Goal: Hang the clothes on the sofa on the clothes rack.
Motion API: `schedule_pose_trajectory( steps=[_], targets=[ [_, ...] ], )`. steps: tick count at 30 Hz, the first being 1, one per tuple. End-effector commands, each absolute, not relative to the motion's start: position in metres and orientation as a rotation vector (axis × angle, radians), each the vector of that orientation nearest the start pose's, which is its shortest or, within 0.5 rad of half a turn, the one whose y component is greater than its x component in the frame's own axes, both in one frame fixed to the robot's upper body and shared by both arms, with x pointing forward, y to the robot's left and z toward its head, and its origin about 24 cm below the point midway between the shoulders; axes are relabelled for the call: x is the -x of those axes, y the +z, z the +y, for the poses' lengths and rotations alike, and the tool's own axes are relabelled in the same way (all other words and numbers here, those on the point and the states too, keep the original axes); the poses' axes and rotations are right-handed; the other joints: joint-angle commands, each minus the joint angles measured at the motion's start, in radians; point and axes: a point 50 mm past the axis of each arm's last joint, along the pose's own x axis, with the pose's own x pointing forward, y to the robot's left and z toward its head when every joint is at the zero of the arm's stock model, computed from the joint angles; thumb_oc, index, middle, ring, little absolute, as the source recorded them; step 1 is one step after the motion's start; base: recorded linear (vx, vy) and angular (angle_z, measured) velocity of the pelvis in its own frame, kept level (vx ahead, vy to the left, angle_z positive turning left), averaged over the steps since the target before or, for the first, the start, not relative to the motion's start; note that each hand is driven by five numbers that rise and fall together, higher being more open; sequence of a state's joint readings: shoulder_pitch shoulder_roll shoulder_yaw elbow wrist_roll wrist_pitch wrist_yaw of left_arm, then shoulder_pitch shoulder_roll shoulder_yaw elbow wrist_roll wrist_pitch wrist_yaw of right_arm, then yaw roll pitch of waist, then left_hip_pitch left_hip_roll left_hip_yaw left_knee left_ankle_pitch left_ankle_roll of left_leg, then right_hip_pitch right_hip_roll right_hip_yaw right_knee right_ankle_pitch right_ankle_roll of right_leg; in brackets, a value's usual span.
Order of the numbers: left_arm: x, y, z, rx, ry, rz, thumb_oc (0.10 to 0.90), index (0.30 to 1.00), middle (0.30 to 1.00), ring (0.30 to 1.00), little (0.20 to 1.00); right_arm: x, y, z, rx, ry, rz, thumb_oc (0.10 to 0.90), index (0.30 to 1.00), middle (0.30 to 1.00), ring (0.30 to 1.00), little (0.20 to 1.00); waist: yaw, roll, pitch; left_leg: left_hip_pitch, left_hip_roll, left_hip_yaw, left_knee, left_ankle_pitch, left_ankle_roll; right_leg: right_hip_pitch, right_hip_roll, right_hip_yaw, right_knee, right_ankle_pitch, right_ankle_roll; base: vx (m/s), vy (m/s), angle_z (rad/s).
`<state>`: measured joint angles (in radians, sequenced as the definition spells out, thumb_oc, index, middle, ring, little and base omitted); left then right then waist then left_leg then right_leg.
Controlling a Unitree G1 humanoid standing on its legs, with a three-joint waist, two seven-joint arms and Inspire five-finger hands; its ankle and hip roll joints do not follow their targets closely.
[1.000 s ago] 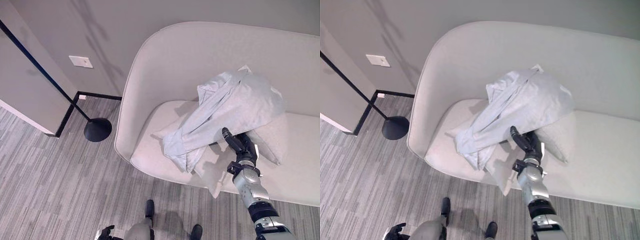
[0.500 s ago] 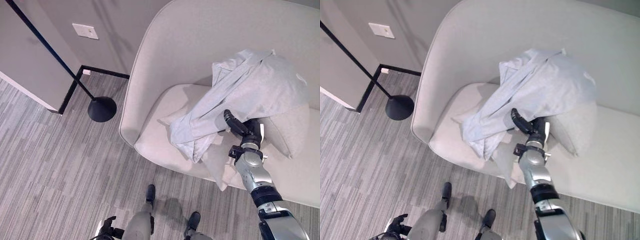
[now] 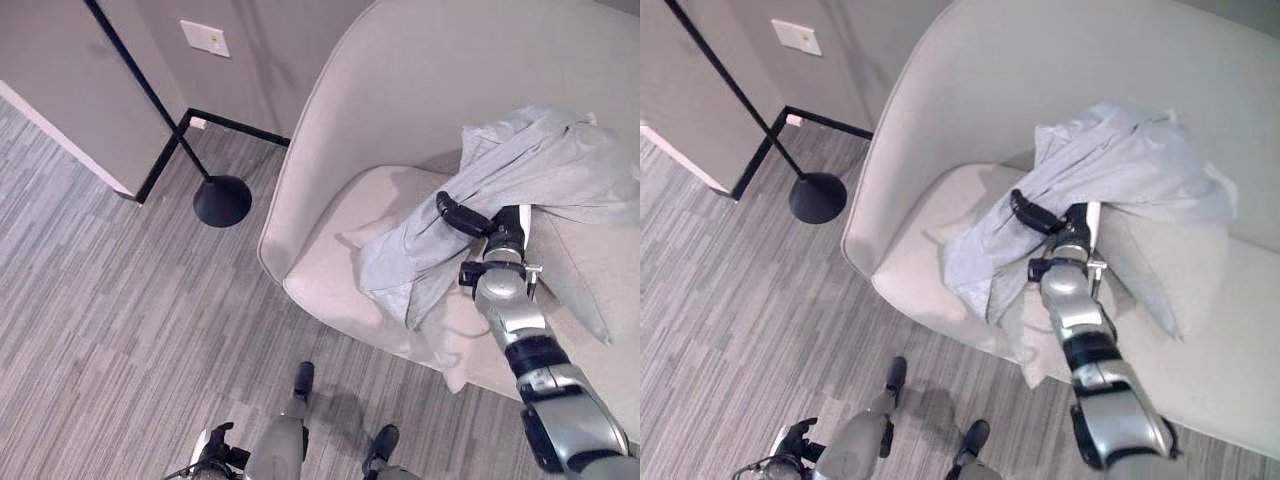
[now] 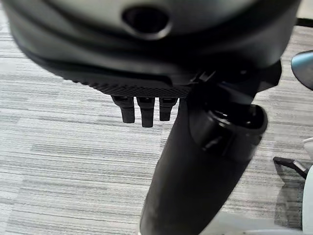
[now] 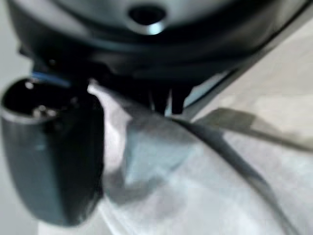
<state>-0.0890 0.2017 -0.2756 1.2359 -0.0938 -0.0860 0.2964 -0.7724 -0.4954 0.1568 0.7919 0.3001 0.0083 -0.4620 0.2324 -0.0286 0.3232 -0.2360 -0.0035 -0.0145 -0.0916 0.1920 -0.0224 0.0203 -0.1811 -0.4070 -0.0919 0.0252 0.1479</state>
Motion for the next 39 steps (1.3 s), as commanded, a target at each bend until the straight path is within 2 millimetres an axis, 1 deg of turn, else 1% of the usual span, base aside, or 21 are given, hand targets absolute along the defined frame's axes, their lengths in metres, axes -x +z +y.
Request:
schedule_pose_trajectory(
  steps=[1, 2, 3, 5, 8, 9, 10, 14, 16, 18, 19, 20, 23, 27, 28, 31, 32, 33, 34, 35, 39],
  targets=[
    [-0.122, -0.153, 0.222, -0.521, 0.161, 1.04, 0.8, 0.9, 0.9, 0.9, 0.9, -0.388, 0.231, -0.237, 0.282, -0.464, -0.389, 0.8, 0.9, 0.9, 0.9, 0.9, 0.049, -0.018, -0.059, 0.022, 0.046, -0.048, 0.004, -0.115, -0.049, -0.03, -0.11, 0.035, 0.103, -0.004, 0.048, 0.0, 0.025, 0.08],
    [-0.122, -0.153, 0.223, -0.524, 0.16, 1.04, 0.8, 0.9, 0.9, 0.9, 0.9, -0.391, 0.235, -0.241, 0.294, -0.472, -0.373, 0.8, 0.9, 0.9, 0.9, 0.9, 0.054, -0.021, -0.057, 0.019, 0.044, -0.049, 0.004, -0.114, -0.049, -0.032, -0.111, 0.034, 0.103, -0.002, 0.048, 0.0, 0.034, 0.09],
    [-0.123, -0.152, 0.225, -0.531, 0.158, 1.039, 0.8, 0.9, 0.9, 0.9, 0.9, -0.398, 0.239, -0.249, 0.285, -0.492, -0.318, 0.571, 0.556, 0.556, 0.556, 0.556, 0.063, -0.027, -0.056, 0.014, 0.04, -0.051, 0.004, -0.114, -0.048, -0.033, -0.114, 0.029, 0.103, 0.002, 0.049, 0.0, 0.026, 0.1],
    [-0.126, -0.151, 0.227, -0.536, 0.15, 1.035, 0.8, 0.9, 0.9, 0.9, 0.9, -0.406, 0.226, -0.254, 0.234, -0.493, -0.199, 0.4, 0.3, 0.3, 0.3, 0.3, 0.073, -0.031, -0.056, 0.008, 0.037, -0.056, 0.004, -0.113, -0.048, -0.032, -0.116, 0.022, 0.103, 0.005, 0.049, 0.01, 0.03, 0.21],
    [-0.128, -0.151, 0.227, -0.527, 0.146, 1.033, 0.8, 0.9, 0.9, 0.9, 0.9, -0.408, 0.206, -0.258, 0.176, -0.497, -0.091, 0.4, 0.3, 0.3, 0.3, 0.3, 0.08, -0.034, -0.059, 0.004, 0.033, -0.057, 0.004, -0.115, -0.049, -0.03, -0.117, 0.016, 0.099, 0.007, 0.05, 0.01, 0.011, 0.11],
    [-0.128, -0.151, 0.227, -0.527, 0.146, 1.033, 0.8, 0.9, 0.9, 0.9, 0.9, -0.408, 0.206, -0.258, 0.176, -0.496, -0.092, 0.4, 0.3, 0.3, 0.3, 0.3, 0.079, -0.034, -0.059, 0.004, 0.033, -0.057, 0.004, -0.115, -0.049, -0.03, -0.117, 0.016, 0.099, 0.007, 0.05, 0.0, 0.0, 0.0],
    [-0.128, -0.151, 0.228, -0.521, 0.154, 1.037, 0.8, 0.9, 0.9, 0.9, 0.9, -0.409, 0.196, -0.253, 0.175, -0.477, -0.067, 0.4, 0.3, 0.3, 0.3, 0.3, 0.077, -0.036, -0.059, 0.005, 0.032, -0.055, 0.004, -0.116, -0.049, -0.029, -0.118, 0.015, 0.099, 0.008, 0.05, 0.0, 0.0, 0.0],
    [-0.126, -0.151, 0.227, -0.504, 0.173, 1.05, 0.8, 0.9, 0.9, 0.9, 0.9, -0.405, 0.18, -0.242, 0.174, -0.422, -0.079, 0.4, 0.3, 0.3, 0.3, 0.3, 0.058, -0.037, -0.064, 0.015, 0.034, -0.046, 0.004, -0.122, -0.049, -0.029, -0.12, 0.023, 0.102, 0.008, 0.05, 0.0, 0.0, 0.0],
    [-0.122, -0.153, 0.225, -0.485, 0.187, 1.064, 0.8, 0.9, 0.9, 0.9, 0.9, -0.392, 0.173, -0.237, 0.202, -0.373, -0.152, 0.4, 0.3, 0.3, 0.3, 0.3, 0.035, -0.035, -0.068, 0.03, 0.037, -0.034, 0.004, -0.128, -0.049, -0.024, -0.122, 0.032, 0.101, 0.006, 0.051, -0.01, 0.003, -0.04],
    [-0.118, -0.155, 0.224, -0.476, 0.196, 1.076, 0.8, 0.9, 0.9, 0.9, 0.9, -0.379, 0.171, -0.24, 0.225, -0.354, -0.214, 0.4, 0.3, 0.3, 0.3, 0.3, 0.022, -0.033, -0.076, 0.042, 0.04, -0.026, 0.004, -0.133, -0.051, -0.017, -0.124, 0.035, 0.099, 0.004, 0.052, 0.01, -0.005, -0.11],
    [-0.114, -0.156, 0.223, -0.448, 0.215, 1.09, 0.8, 0.9, 0.9, 0.9, 0.9, -0.364, 0.169, -0.244, 0.236, -0.338, -0.266, 0.4, 0.3, 0.3, 0.3, 0.3, 0.006, -0.032, -0.087, 0.055, 0.043, -0.02, 0.004, -0.138, -0.051, -0.006, -0.127, 0.036, 0.096, 0.002, 0.053, 0.02, -0.022, -0.17],
    [-0.111, -0.157, 0.224, -0.436, 0.227, 1.099, 0.8, 0.9, 0.9, 0.9, 0.9, -0.356, 0.173, -0.249, 0.226, -0.325, -0.306, 0.4, 0.3, 0.3, 0.3, 0.3, -0.002, -0.033, -0.094, 0.063, 0.044, -0.015, 0.004, -0.14, -0.053, 0.001, -0.129, 0.037, 0.094, 0.001, 0.055, 0.02, -0.02, -0.14],
    [-0.104, -0.158, 0.227, -0.401, 0.252, 1.118, 0.8, 0.9, 0.9, 0.9, 0.9, -0.339, 0.175, -0.257, 0.211, -0.309, -0.354, 0.4, 0.3, 0.3, 0.3, 0.3, -0.018, -0.035, -0.121, 0.085, 0.045, -0.006, 0.004, -0.147, -0.054, 0.022, -0.131, 0.037, 0.084, 0.0, 0.058, 0.03, -0.027, -0.16],
    [-0.1, -0.158, 0.229, -0.309, 0.31, 1.12, 0.8, 0.9, 0.9, 0.9, 0.9, -0.32, 0.187, -0.263, 0.197, -0.295, -0.434, 0.4, 0.3, 0.3, 0.3, 0.3, -0.036, -0.04, -0.158, 0.127, 0.048, 0.01, 0.004, -0.161, -0.056, 0.059, -0.129, 0.042, 0.067, -0.007, 0.06, 0.04, -0.019, -0.17],
    [-0.103, -0.157, 0.229, -0.274, 0.332, 1.104, 0.8, 0.9, 0.9, 0.9, 0.9, -0.316, 0.192, -0.266, 0.199, -0.297, -0.456, 0.4, 0.3, 0.3, 0.3, 0.3, -0.042, -0.041, -0.167, 0.139, 0.05, 0.014, 0.004, -0.165, -0.057, 0.068, -0.129, 0.045, 0.064, -0.008, 0.061, 0.04, -0.018, -0.19],
    [-0.131, -0.142, 0.228, -0.194, 0.335, 0.937, 0.8, 0.9, 0.9, 0.9, 0.9, -0.304, 0.213, -0.265, 0.209, -0.271, -0.555, 0.4, 0.3, 0.3, 0.3, 0.3, -0.057, -0.043, -0.197, 0.18, 0.056, 0.031, 0.004, -0.177, -0.06, 0.103, -0.124, 0.055, 0.047, -0.013, 0.062, 0.03, -0.032, -0.11],
    [-0.151, -0.127, 0.225, -0.166, 0.306, 0.811, 0.8, 0.9, 0.9, 0.9, 0.9, -0.301, 0.222, -0.265, 0.204, -0.259, -0.597, 0.4, 0.3, 0.3, 0.3, 0.3, -0.061, -0.042, -0.211, 0.197, 0.058, 0.035, 0.004, -0.183, -0.062, 0.12, -0.12, 0.06, 0.038, -0.016, 0.062, 0.0, -0.02, -0.17],
    [-0.161, -0.119, 0.224, -0.156, 0.294, 0.747, 0.8, 0.9, 0.9, 0.9, 0.9, -0.3, 0.227, -0.265, 0.203, -0.263, -0.616, 0.4, 0.3, 0.3, 0.3, 0.3, -0.064, -0.042, -0.218, 0.204, 0.059, 0.037, 0.004, -0.185, -0.062, 0.125, -0.12, 0.062, 0.036, -0.017, 0.062, 0.01, -0.016, -0.13],
    [-0.161, -0.119, 0.224, -0.156, 0.294, 0.748, 0.8, 0.9, 0.9, 0.9, 0.9, -0.3, 0.227, -0.265, 0.203, -0.263, -0.615, 0.4, 0.3, 0.3, 0.3, 0.3, -0.063, -0.041, -0.218, 0.205, 0.059, 0.037, 0.004, -0.185, -0.062, 0.126, -0.119, 0.063, 0.035, -0.017, 0.062, 0.0, 0.0, 0.0],
    [-0.18, -0.098, 0.221, -0.134, 0.264, 0.612, 0.8, 0.9, 0.9, 0.9, 0.9, -0.299, 0.239, -0.265, 0.223, -0.267, -0.657, 0.4, 0.3, 0.3, 0.3, 0.3, -0.067, -0.041, -0.229, 0.22, 0.063, 0.043, 0.004, -0.189, -0.064, 0.141, -0.116, 0.065, 0.027, -0.017, 0.062, 0.0, 0.0, 0.0],
    [-0.201, -0.067, 0.213, -0.107, 0.204, 0.445, 0.8, 0.9, 0.9, 0.9, 0.9, -0.3, 0.255, -0.256, 0.251, -0.243, -0.71, 0.4, 0.3, 0.3, 0.3, 0.3, -0.077, -0.039, -0.251, 0.244, 0.067, 0.057, 0.004, -0.195, -0.066, 0.156, -0.113, 0.074, 0.022, -0.016, 0.06, 0.0, -0.004, -0.07]
  ],
)
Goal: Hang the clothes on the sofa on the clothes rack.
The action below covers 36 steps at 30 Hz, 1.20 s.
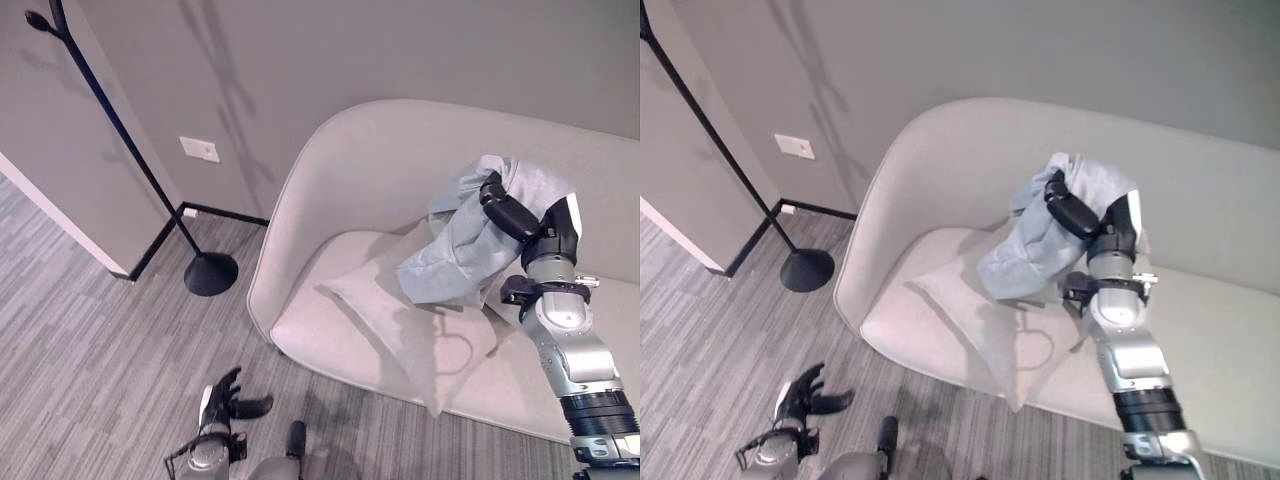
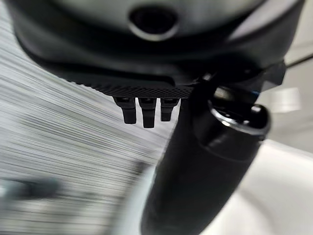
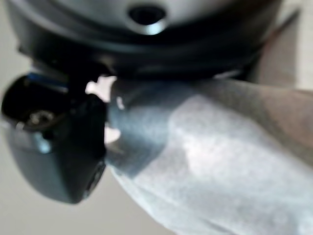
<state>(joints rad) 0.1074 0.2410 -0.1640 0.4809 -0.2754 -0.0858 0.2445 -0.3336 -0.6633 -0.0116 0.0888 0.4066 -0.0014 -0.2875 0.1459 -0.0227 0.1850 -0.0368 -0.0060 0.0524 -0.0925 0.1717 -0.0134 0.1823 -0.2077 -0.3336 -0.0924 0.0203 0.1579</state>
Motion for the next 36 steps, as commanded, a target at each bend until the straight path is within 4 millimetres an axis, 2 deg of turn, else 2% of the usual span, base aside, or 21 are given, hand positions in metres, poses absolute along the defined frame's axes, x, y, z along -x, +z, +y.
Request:
schedule_pose_trajectory(
  steps=[1, 2, 3, 4, 5, 8, 10, 12, 15, 25, 27, 28, 32, 36],
  targets=[
    [-0.208, -0.056, 0.211, -0.113, 0.179, 0.39, 0.8, 0.9, 0.9, 0.9, 0.9, -0.3, 0.259, -0.252, 0.255, -0.232, -0.72, 0.4, 0.3, 0.3, 0.3, 0.3, 0.006, -0.043, -0.117, 0.051, 0.072, -0.006, 0.005, -0.177, -0.075, -0.004, -0.086, 0.004, 0.021, -0.01, 0.05, -0.01, -0.001, -0.14],
    [-0.216, -0.042, 0.208, -0.115, 0.161, 0.319, 0.8, 0.9, 0.9, 0.9, 0.9, -0.3, 0.263, -0.248, 0.256, -0.22, -0.742, 0.4, 0.3, 0.3, 0.3, 0.3, 0.002, -0.042, -0.121, 0.055, 0.073, -0.004, 0.005, -0.178, -0.076, -0.004, -0.086, 0.007, 0.02, -0.009, 0.049, -0.01, 0.002, -0.13],
    [-0.216, -0.042, 0.208, -0.116, 0.162, 0.32, 0.8, 0.9, 0.9, 0.9, 0.9, -0.3, 0.263, -0.247, 0.256, -0.219, -0.742, 0.4, 0.3, 0.3, 0.3, 0.3, 0.002, -0.042, -0.121, 0.056, 0.073, -0.004, 0.005, -0.179, -0.076, -0.003, -0.086, 0.008, 0.02, -0.009, 0.049, -0.01, -0.003, -0.12],
    [-0.234, -0.006, 0.202, -0.14, 0.122, 0.143, 0.8, 0.9, 0.9, 0.9, 0.9, -0.301, 0.273, -0.236, 0.264, -0.185, -0.784, 0.4, 0.3, 0.3, 0.3, 0.3, -0.008, -0.042, -0.135, 0.068, 0.078, 0.005, 0.005, -0.184, -0.078, 0.0, -0.085, 0.016, 0.019, -0.008, 0.047, -0.01, -0.004, -0.13],
    [-0.234, -0.006, 0.202, -0.14, 0.123, 0.143, 0.8, 0.9, 0.9, 0.9, 0.9, -0.301, 0.273, -0.235, 0.264, -0.184, -0.784, 0.4, 0.3, 0.3, 0.3, 0.3, -0.009, -0.041, -0.135, 0.069, 0.078, 0.006, 0.005, -0.184, -0.079, 0.001, -0.085, 0.016, 0.019, -0.008, 0.047, -0.01, -0.007, -0.14],
    [-0.248, 0.03, 0.19, -0.103, 0.08, -0.022, 0.8, 0.9, 0.9, 0.9, 0.9, -0.302, 0.277, -0.223, 0.26, -0.141, -0.802, 0.4, 0.3, 0.3, 0.3, 0.3, -0.02, -0.042, -0.142, 0.079, 0.08, 0.01, 0.005, -0.187, -0.08, 0.005, -0.085, 0.024, 0.021, -0.006, 0.045, 0.0, -0.006, -0.1],
    [-0.252, 0.048, 0.176, -0.003, 0.027, -0.092, 0.8, 0.9, 0.9, 0.9, 0.9, -0.304, 0.273, -0.212, 0.255, -0.097, -0.792, 0.4, 0.3, 0.3, 0.3, 0.3, -0.027, -0.041, -0.147, 0.086, 0.081, 0.015, 0.005, -0.189, -0.08, 0.007, -0.086, 0.027, 0.022, -0.002, 0.045, 0.0, 0.0, 0.0],
    [-0.253, 0.057, 0.165, 0.087, -0.018, -0.121, 0.8, 0.9, 0.9, 0.9, 0.9, -0.306, 0.268, -0.202, 0.238, -0.05, -0.775, 0.4, 0.3, 0.3, 0.3, 0.3, -0.033, -0.04, -0.149, 0.092, 0.08, 0.02, 0.005, -0.191, -0.079, 0.007, -0.088, 0.032, 0.022, 0.001, 0.045, 0.0, -0.001, -0.02],
    [-0.258, 0.066, 0.144, 0.145, -0.077, -0.154, 0.8, 0.9, 0.9, 0.9, 0.9, -0.309, 0.259, -0.182, 0.197, 0.042, -0.746, 0.4, 0.3, 0.3, 0.3, 0.3, -0.044, -0.041, -0.151, 0.104, 0.081, 0.027, 0.005, -0.194, -0.078, 0.008, -0.09, 0.041, 0.023, 0.004, 0.043, -0.02, -0.008, -0.12],
    [-0.278, 0.079, 0.075, 0.057, -0.217, -0.205, 0.8, 0.9, 0.9, 0.9, 0.9, -0.306, 0.244, -0.131, 0.011, 0.246, -0.706, 0.4, 0.3, 0.3, 0.3, 0.3, -0.091, -0.042, -0.145, 0.115, 0.081, 0.046, 0.005, -0.196, -0.075, -0.011, -0.093, 0.074, 0.041, 0.012, 0.041, -0.01, -0.007, -0.05],
    [-0.284, 0.078, 0.054, -0.034, -0.262, -0.209, 0.8, 0.9, 0.9, 0.9, 0.9, -0.304, 0.245, -0.114, -0.067, 0.301, -0.709, 0.4, 0.3, 0.3, 0.3, 0.3, -0.108, -0.038, -0.143, 0.115, 0.084, 0.055, 0.005, -0.194, -0.075, -0.025, -0.093, 0.086, 0.046, 0.016, 0.04, -0.02, -0.027, -0.13],
    [-0.285, 0.078, 0.053, -0.034, -0.261, -0.21, 0.8, 0.9, 0.9, 0.9, 0.9, -0.304, 0.246, -0.114, -0.066, 0.301, -0.709, 0.4, 0.3, 0.3, 0.3, 0.3, -0.108, -0.037, -0.142, 0.115, 0.084, 0.055, 0.005, -0.194, -0.075, -0.025, -0.093, 0.086, 0.047, 0.015, 0.04, 0.0, -0.02, -0.18],
    [-0.298, 0.079, 0.043, -0.252, -0.22, -0.26, 0.8, 0.9, 0.9, 0.9, 0.9, -0.297, 0.253, -0.101, -0.163, 0.367, -0.736, 0.4, 0.3, 0.3, 0.3, 0.3, -0.125, -0.031, -0.139, 0.113, 0.086, 0.061, 0.005, -0.191, -0.077, -0.038, -0.092, 0.097, 0.056, 0.015, 0.039, 0.0, -0.01, -0.04],
    [-0.321, 0.089, 0.041, -0.51, -0.113, -0.353, 0.8, 0.9, 0.9, 0.9, 0.9, -0.285, 0.259, -0.093, -0.269, 0.435, -0.766, 0.4, 0.3, 0.3, 0.3, 0.3, -0.151, -0.018, -0.138, 0.109, 0.091, 0.067, 0.005, -0.188, -0.081, -0.053, -0.088, 0.106, 0.068, 0.011, 0.039, 0.0, -0.014, -0.02]
  ],
)
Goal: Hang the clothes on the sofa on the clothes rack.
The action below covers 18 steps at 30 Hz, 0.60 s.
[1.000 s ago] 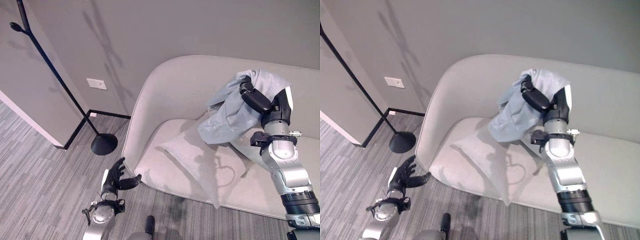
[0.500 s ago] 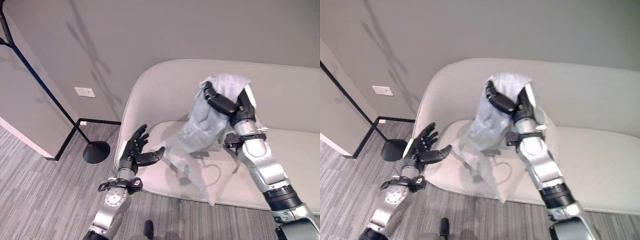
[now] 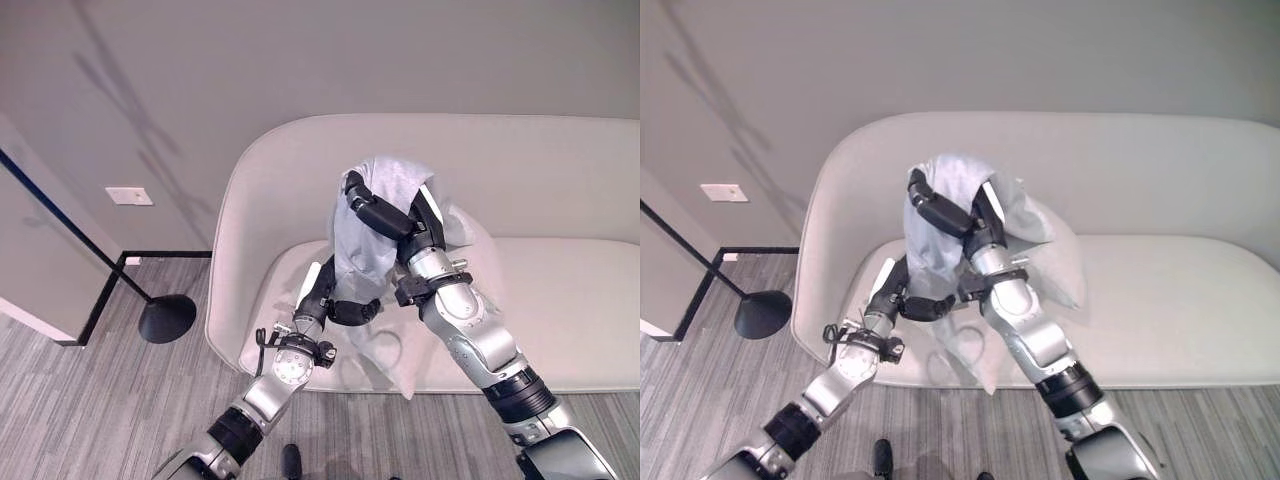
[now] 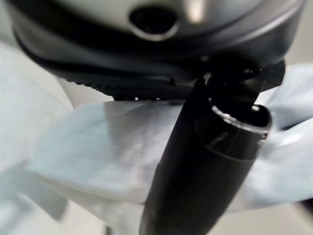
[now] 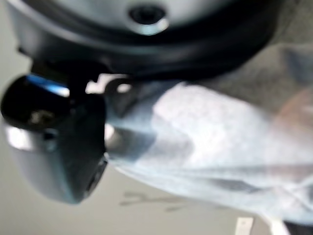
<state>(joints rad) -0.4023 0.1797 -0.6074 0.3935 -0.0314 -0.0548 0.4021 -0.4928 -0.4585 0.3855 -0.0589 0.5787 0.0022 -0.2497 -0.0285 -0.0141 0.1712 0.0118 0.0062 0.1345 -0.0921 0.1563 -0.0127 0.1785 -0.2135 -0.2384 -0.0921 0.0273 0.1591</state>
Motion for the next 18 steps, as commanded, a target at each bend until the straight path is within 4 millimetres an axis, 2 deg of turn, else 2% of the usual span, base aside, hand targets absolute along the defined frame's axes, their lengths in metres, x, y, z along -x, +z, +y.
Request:
schedule_pose_trajectory(
  steps=[1, 4, 7, 13, 14, 15, 18],
  targets=[
    [-0.327, 0.091, 0.043, -0.575, -0.078, -0.369, 0.8, 0.9, 0.9, 0.9, 0.9, -0.282, 0.261, -0.092, -0.281, 0.45, -0.776, 0.4, 0.3, 0.3, 0.3, 0.3, 0.016, -0.024, -0.124, 0.061, 0.08, -0.011, 0.005, -0.173, -0.083, -0.051, -0.081, 0.012, 0.069, 0.004, 0.038, 0.0, -0.035, -0.04],
    [-0.339, 0.1, 0.051, -0.686, 0.024, -0.414, 0.8, 0.9, 0.9, 0.9, 0.9, -0.274, 0.264, -0.092, -0.318, 0.494, -0.801, 0.4, 0.3, 0.3, 0.3, 0.3, -0.002, -0.012, -0.121, 0.06, 0.088, -0.002, 0.005, -0.171, -0.087, -0.06, -0.077, 0.02, 0.068, 0.003, 0.038, -0.01, -0.027, -0.17],
    [-0.345, 0.1, 0.055, -0.757, 0.077, -0.419, 0.8, 0.9, 0.9, 0.9, 0.9, -0.27, 0.264, -0.094, -0.355, 0.52, -0.805, 0.4, 0.3, 0.3, 0.3, 0.3, -0.015, -0.003, -0.121, 0.06, 0.098, 0.008, 0.005, -0.167, -0.092, -0.069, -0.07, 0.029, 0.065, 0.002, 0.036, -0.01, -0.035, -0.12],
    [-0.346, 0.087, 0.055, -0.728, 0.134, -0.334, 0.8, 0.9, 0.9, 0.9, 0.9, -0.262, 0.262, -0.098, -0.416, 0.545, -0.811, 0.4, 0.3, 0.3, 0.3, 0.3, -0.036, 0.0, -0.119, 0.049, 0.119, 0.012, 0.005, -0.153, -0.102, -0.078, -0.047, 0.034, 0.063, -0.006, 0.026, 0.01, -0.059, -0.03],
    [-0.347, 0.085, 0.054, -0.717, 0.143, -0.318, 0.582, 0.573, 0.573, 0.573, 0.573, -0.261, 0.262, -0.098, -0.418, 0.547, -0.813, 0.4, 0.3, 0.3, 0.3, 0.3, -0.04, 0.0, -0.12, 0.048, 0.122, 0.013, 0.005, -0.152, -0.104, -0.08, -0.044, 0.035, 0.062, -0.006, 0.025, 0.0, -0.065, -0.04],
    [-0.347, 0.082, 0.054, -0.699, 0.157, -0.29, 0.4, 0.3, 0.3, 0.3, 0.3, -0.259, 0.262, -0.098, -0.423, 0.553, -0.815, 0.4, 0.3, 0.3, 0.3, 0.3, -0.047, 0.001, -0.118, 0.046, 0.125, 0.015, 0.005, -0.149, -0.106, -0.084, -0.041, 0.038, 0.063, -0.008, 0.023, 0.0, -0.056, -0.09],
    [-0.348, 0.079, 0.052, -0.634, 0.204, -0.244, 0.4, 0.3, 0.3, 0.3, 0.3, -0.256, 0.26, -0.099, -0.413, 0.556, -0.811, 0.4, 0.3, 0.3, 0.3, 0.3, -0.066, 0.004, -0.115, 0.04, 0.139, 0.021, 0.005, -0.142, -0.112, -0.1, -0.027, 0.049, 0.06, -0.008, 0.018, -0.01, -0.067, -0.1]
  ],
)
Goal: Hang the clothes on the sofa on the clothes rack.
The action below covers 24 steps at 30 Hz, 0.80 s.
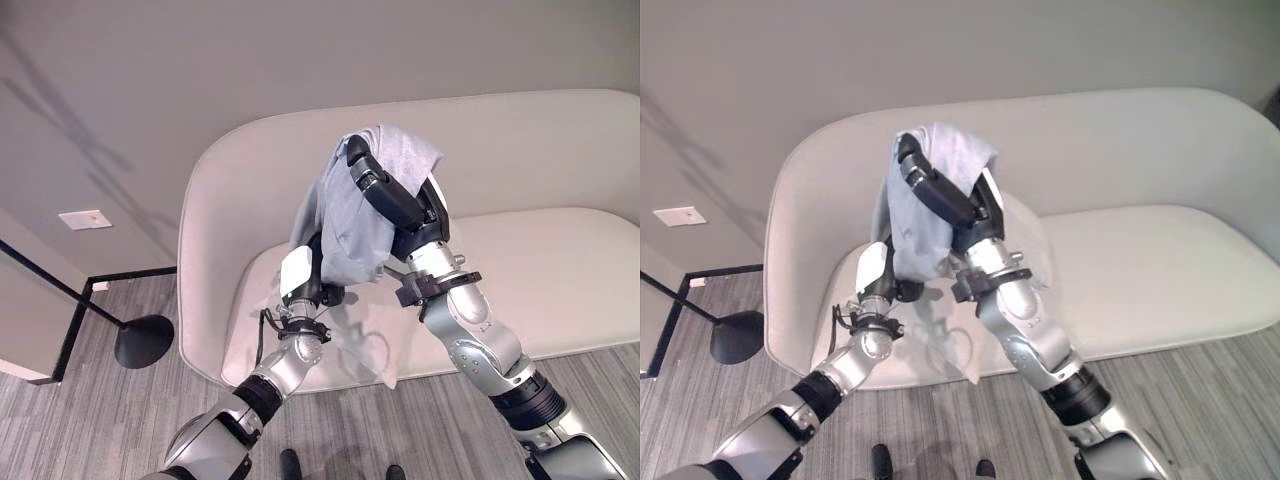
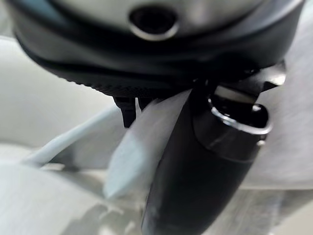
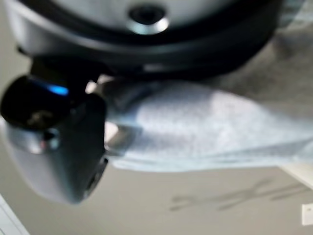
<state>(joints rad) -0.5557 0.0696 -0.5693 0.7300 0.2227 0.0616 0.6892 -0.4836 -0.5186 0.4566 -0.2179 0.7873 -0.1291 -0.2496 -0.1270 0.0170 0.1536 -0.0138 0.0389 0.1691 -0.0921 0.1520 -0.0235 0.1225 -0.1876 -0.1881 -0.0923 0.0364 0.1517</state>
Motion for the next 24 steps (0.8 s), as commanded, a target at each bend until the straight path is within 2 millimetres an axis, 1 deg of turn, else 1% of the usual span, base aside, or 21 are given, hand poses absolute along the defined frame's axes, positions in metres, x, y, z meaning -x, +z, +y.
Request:
schedule_pose_trajectory(
  steps=[1, 4, 6, 7, 8, 10, 12, 14, 16, 17, 19, 21, 22, 23, 24],
  targets=[
    [-0.347, 0.08, 0.051, -0.621, 0.217, -0.254, 0.4, 0.3, 0.3, 0.3, 0.3, -0.256, 0.258, -0.1, -0.399, 0.551, -0.801, 0.4, 0.3, 0.3, 0.3, 0.3, 0.027, -0.027, -0.096, 0.064, 0.112, -0.01, 0.005, -0.138, -0.102, -0.05, -0.047, 0.005, 0.058, -0.017, 0.024, -0.01, -0.061, -0.11],
    [-0.345, 0.079, 0.053, -0.588, 0.234, -0.25, 0.4, 0.3, 0.3, 0.3, 0.3, -0.258, 0.255, -0.102, -0.398, 0.526, -0.788, 0.4, 0.3, 0.3, 0.3, 0.3, 0.027, -0.026, -0.097, 0.063, 0.117, -0.008, 0.005, -0.137, -0.103, -0.052, -0.042, 0.008, 0.055, -0.016, 0.021, 0.0, -0.036, -0.09],
    [-0.341, 0.076, 0.056, -0.547, 0.249, -0.243, 0.4, 0.3, 0.3, 0.3, 0.3, -0.259, 0.253, -0.104, -0.395, 0.497, -0.78, 0.4, 0.3, 0.3, 0.3, 0.3, 0.032, -0.027, -0.096, 0.063, 0.12, -0.009, 0.005, -0.137, -0.104, -0.049, -0.038, 0.008, 0.053, -0.015, 0.019, 0.01, -0.02, 0.0],
    [-0.335, 0.075, 0.059, -0.503, 0.257, -0.246, 0.4, 0.3, 0.3, 0.3, 0.3, -0.26, 0.252, -0.107, -0.392, 0.476, -0.781, 0.4, 0.3, 0.3, 0.3, 0.3, 0.04, -0.028, -0.096, 0.06, 0.12, -0.013, 0.005, -0.135, -0.104, -0.046, -0.034, 0.003, 0.05, -0.016, 0.018, 0.0, 0.0, 0.0],
    [-0.335, 0.075, 0.059, -0.503, 0.257, -0.246, 0.4, 0.3, 0.3, 0.3, 0.3, -0.26, 0.252, -0.107, -0.392, 0.476, -0.781, 0.4, 0.3, 0.3, 0.3, 0.3, 0.039, -0.029, -0.096, 0.06, 0.12, -0.013, 0.005, -0.134, -0.104, -0.046, -0.034, 0.003, 0.05, -0.016, 0.018, 0.03, -0.045, 0.01],
    [-0.323, 0.074, 0.072, -0.477, 0.275, -0.281, 0.4, 0.3, 0.3, 0.3, 0.3, -0.262, 0.252, -0.112, -0.366, 0.429, -0.795, 0.4, 0.3, 0.3, 0.3, 0.3, 0.063, -0.034, -0.1, 0.057, 0.118, -0.027, 0.005, -0.133, -0.102, -0.033, -0.031, -0.013, 0.045, -0.018, 0.015, 0.04, -0.053, 0.1],
    [-0.319, 0.078, 0.081, -0.466, 0.286, -0.314, 0.4, 0.3, 0.3, 0.3, 0.3, -0.264, 0.253, -0.115, -0.355, 0.403, -0.805, 0.4, 0.3, 0.3, 0.3, 0.3, 0.076, -0.036, -0.102, 0.054, 0.116, -0.033, 0.005, -0.134, -0.101, -0.027, -0.03, -0.019, 0.043, -0.018, 0.014, 0.03, -0.031, 0.07],
    [-0.313, 0.086, 0.099, -0.46, 0.31, -0.356, 0.4, 0.3, 0.3, 0.3, 0.3, -0.267, 0.251, -0.119, -0.324, 0.374, -0.802, 0.4, 0.3, 0.3, 0.3, 0.3, 0.09, -0.038, -0.106, 0.053, 0.114, -0.039, 0.005, -0.135, -0.1, -0.021, -0.03, -0.029, 0.04, -0.018, 0.014, 0.03, -0.021, 0.07],
    [-0.307, 0.1, 0.116, -0.473, 0.328, -0.434, 0.4, 0.3, 0.3, 0.3, 0.3, -0.27, 0.248, -0.125, -0.272, 0.339, -0.799, 0.4, 0.3, 0.3, 0.3, 0.3, 0.105, -0.037, -0.106, 0.051, 0.112, -0.046, 0.005, -0.136, -0.099, -0.016, -0.029, -0.035, 0.038, -0.019, 0.014, 0.02, -0.015, 0.14],
    [-0.298, 0.11, 0.137, -0.54, 0.346, -0.499, 0.4, 0.3, 0.3, 0.3, 0.3, -0.272, 0.241, -0.131, -0.242, 0.325, -0.777, 0.4, 0.3, 0.3, 0.3, 0.3, 0.118, -0.04, -0.111, 0.051, 0.11, -0.052, 0.005, -0.139, -0.099, -0.011, -0.029, -0.042, 0.035, -0.02, 0.014, 0.02, -0.013, 0.17],
    [-0.29, 0.122, 0.161, -0.594, 0.401, -0.553, 0.4, 0.3, 0.3, 0.3, 0.3, -0.274, 0.23, -0.139, -0.204, 0.296, -0.738, 0.4, 0.3, 0.3, 0.3, 0.3, 0.132, -0.037, -0.114, 0.05, 0.108, -0.057, 0.005, -0.14, -0.099, -0.004, -0.029, -0.05, 0.033, -0.021, 0.015, 0.02, -0.008, 0.13],
    [-0.283, 0.135, 0.182, -0.612, 0.457, -0.6, 0.4, 0.3, 0.3, 0.3, 0.3, -0.276, 0.217, -0.145, -0.181, 0.277, -0.688, 0.4, 0.3, 0.3, 0.3, 0.3, 0.144, -0.034, -0.115, 0.048, 0.106, -0.061, 0.005, -0.141, -0.1, -0.001, -0.029, -0.053, 0.032, -0.022, 0.015, 0.01, -0.004, 0.15],
    [-0.278, 0.141, 0.192, -0.619, 0.485, -0.616, 0.4, 0.3, 0.3, 0.3, 0.3, -0.277, 0.21, -0.147, -0.169, 0.275, -0.66, 0.436, 0.354, 0.354, 0.354, 0.354, 0.147, -0.033, -0.118, 0.049, 0.105, -0.063, 0.005, -0.141, -0.1, 0.001, -0.029, -0.054, 0.031, -0.022, 0.015, 0.02, -0.014, 0.19],
    [-0.27, 0.159, 0.213, -0.656, 0.562, -0.684, 0.4, 0.3, 0.3, 0.3, 0.3, -0.276, 0.19, -0.146, -0.117, 0.309, -0.582, 0.8, 0.9, 0.9, 0.9, 0.9, 0.16, -0.031, -0.124, 0.051, 0.103, -0.069, 0.005, -0.141, -0.1, 0.005, -0.03, -0.063, 0.03, -0.024, 0.015, 0.02, -0.017, 0.16],
    [-0.268, 0.164, 0.217, -0.666, 0.574, -0.702, 0.4, 0.3, 0.3, 0.3, 0.3, -0.275, 0.184, -0.145, -0.093, 0.331, -0.555, 0.8, 0.9, 0.9, 0.9, 0.9, 0.163, -0.031, -0.125, 0.051, 0.102, -0.07, 0.005, -0.141, -0.1, 0.007, -0.031, -0.065, 0.03, -0.024, 0.015, 0.02, -0.017, 0.05]
  ],
)
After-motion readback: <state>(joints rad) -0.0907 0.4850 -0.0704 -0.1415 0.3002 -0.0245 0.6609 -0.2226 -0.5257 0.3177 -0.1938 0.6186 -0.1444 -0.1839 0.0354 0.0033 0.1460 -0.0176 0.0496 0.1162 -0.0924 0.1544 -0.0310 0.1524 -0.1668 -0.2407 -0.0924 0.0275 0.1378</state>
